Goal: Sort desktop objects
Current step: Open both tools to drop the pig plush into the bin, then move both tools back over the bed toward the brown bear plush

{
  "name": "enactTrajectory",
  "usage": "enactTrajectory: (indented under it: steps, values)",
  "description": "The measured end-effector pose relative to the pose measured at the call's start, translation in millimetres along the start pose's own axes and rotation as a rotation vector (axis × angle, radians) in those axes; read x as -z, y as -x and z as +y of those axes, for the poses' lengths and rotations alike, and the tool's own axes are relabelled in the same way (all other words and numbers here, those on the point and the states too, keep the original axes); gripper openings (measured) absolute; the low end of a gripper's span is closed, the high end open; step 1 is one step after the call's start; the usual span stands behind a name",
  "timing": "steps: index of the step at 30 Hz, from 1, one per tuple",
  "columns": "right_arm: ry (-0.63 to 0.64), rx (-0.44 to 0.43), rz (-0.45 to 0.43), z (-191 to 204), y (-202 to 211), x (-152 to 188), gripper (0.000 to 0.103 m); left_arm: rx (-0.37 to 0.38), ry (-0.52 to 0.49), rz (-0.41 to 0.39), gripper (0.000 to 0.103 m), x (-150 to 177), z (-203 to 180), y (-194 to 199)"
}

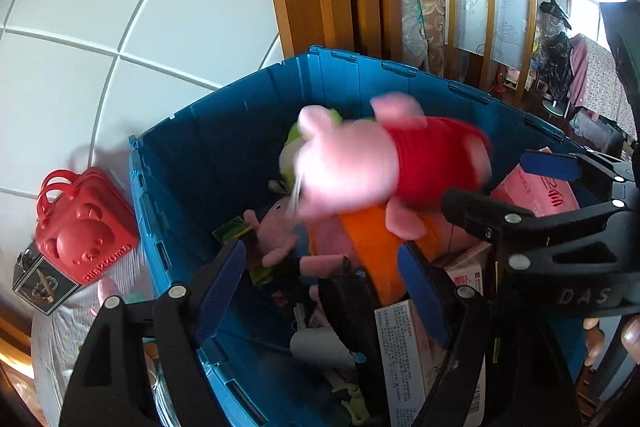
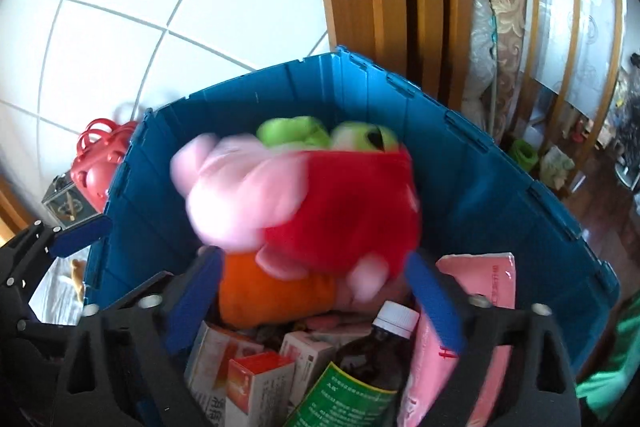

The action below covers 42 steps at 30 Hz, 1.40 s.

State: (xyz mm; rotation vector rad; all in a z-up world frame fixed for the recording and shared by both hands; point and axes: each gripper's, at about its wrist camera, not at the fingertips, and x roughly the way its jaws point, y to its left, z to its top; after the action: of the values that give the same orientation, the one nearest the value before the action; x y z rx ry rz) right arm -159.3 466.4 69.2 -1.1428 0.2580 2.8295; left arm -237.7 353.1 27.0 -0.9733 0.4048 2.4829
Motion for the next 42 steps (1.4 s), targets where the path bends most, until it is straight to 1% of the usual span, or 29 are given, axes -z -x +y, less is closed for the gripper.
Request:
enactTrajectory:
  steps: [4,7,19,25,30,35,40,42]
  values:
    - [0.010,0.000,-0.019,3.4,9.1,-0.1,0.103,-0.006,-0.005,-0.002,0.078,6.0,0.8,0.0]
    - [0.017,0.021,-0.026,4.5,13.5,-0.2,0.103,0.002,-0.002,-0.004,0.078,8.4,3.7,0.2]
    - [0.014,0.078,-0.012,2.4,22.7,8.5,0.103,0.008,0.001,-0.003,0.078,16.3,0.4,7.5]
    - [0.029,0.095,-0.019,6.6,29.7,9.2,0.103,0.013,0.011,-0.038,0.078,18.5,4.0,19.9]
    - [0.054,0.113,-0.038,16.6,37.8,8.6,0.103,-0.005,0.037,-0.078,0.078,24.4,16.7,34.9]
    - [0.082,0.134,-0.075,30.2,49.4,12.0,0.103,-0.028,0.070,-0.111,0.079,32.7,33.6,49.9]
    - [0.097,0.193,-0.127,43.4,65.2,19.0,0.103,-0.055,0.112,-0.141,0.079,44.5,50.6,63.5]
    - [0.105,0.209,-0.149,49.2,73.1,23.6,0.103,-0.055,0.126,-0.158,0.082,52.4,56.0,71.3]
